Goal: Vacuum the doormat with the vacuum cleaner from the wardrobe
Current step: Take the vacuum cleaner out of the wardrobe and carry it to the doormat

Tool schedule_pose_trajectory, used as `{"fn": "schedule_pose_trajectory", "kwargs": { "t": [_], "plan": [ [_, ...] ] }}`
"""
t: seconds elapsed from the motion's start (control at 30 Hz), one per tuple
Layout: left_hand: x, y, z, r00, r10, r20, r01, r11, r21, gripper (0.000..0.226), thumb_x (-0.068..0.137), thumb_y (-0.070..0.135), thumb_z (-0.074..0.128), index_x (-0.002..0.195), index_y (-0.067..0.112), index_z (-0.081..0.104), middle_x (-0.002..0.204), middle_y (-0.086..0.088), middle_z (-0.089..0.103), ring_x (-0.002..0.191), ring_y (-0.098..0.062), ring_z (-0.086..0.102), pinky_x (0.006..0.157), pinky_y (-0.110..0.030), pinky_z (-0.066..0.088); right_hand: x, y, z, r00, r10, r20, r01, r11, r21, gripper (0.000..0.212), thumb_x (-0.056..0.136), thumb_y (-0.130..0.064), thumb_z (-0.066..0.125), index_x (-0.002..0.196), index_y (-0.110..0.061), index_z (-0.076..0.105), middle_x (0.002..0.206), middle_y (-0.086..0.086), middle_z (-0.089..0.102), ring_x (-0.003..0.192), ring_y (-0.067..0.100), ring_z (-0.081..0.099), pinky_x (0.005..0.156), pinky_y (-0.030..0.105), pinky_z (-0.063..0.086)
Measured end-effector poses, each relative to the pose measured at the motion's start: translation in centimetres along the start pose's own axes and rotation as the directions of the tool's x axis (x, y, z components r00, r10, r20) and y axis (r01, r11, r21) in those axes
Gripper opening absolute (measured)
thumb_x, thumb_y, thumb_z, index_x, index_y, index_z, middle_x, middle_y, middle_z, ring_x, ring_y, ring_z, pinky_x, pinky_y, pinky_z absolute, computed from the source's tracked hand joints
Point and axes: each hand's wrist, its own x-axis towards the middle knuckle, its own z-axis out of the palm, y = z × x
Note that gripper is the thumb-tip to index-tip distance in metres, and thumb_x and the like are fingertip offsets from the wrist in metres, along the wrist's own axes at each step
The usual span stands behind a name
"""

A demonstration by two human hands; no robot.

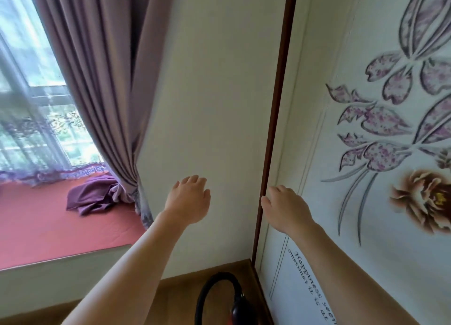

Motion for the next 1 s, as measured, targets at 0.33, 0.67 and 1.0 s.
{"fn": "schedule_pose_trajectory", "kwargs": {
  "t": [0.33, 0.67, 1.0],
  "plan": [
    [-5.0, 3.4, 1.3, 0.988, -0.155, 0.007, 0.154, 0.988, 0.020, 0.049, 0.106, 0.036, 0.036, 0.152, 0.018, 0.042, 0.155, -0.002, 0.045, 0.142, -0.024, 0.041, 0.117, -0.039, 0.029, -0.3, 3.1, 1.3, 0.988, -0.123, 0.089, 0.117, 0.991, 0.065, 0.037, 0.102, -0.032, 0.029, 0.117, -0.010, 0.056, 0.116, 0.008, 0.060, 0.098, 0.021, 0.052, 0.083, 0.034, 0.043],
    [-2.6, -3.4, 6.0, 0.969, -0.230, 0.087, 0.231, 0.973, 0.004, 0.049, 0.107, 0.037, 0.035, 0.152, 0.018, 0.041, 0.154, -0.003, 0.046, 0.142, -0.026, 0.042, 0.117, -0.041, 0.031, 4.1, 0.0, 7.9, 0.968, -0.159, 0.193, 0.158, 0.987, 0.024, 0.042, 0.105, -0.036, 0.028, 0.126, -0.011, 0.054, 0.123, 0.009, 0.059, 0.107, 0.024, 0.054, 0.083, 0.035, 0.041],
    [3.0, -9.1, 14.3, 0.958, -0.193, 0.212, 0.205, 0.978, -0.035, 0.050, 0.107, 0.036, 0.036, 0.153, 0.017, 0.040, 0.157, -0.006, 0.044, 0.145, -0.027, 0.039, 0.120, -0.042, 0.029, 9.7, -0.7, 17.1, 0.952, -0.052, 0.300, 0.057, 0.998, -0.006, 0.042, 0.104, -0.034, 0.028, 0.126, -0.010, 0.054, 0.129, 0.011, 0.059, 0.112, 0.027, 0.054, 0.091, 0.040, 0.046]
  ]
}}
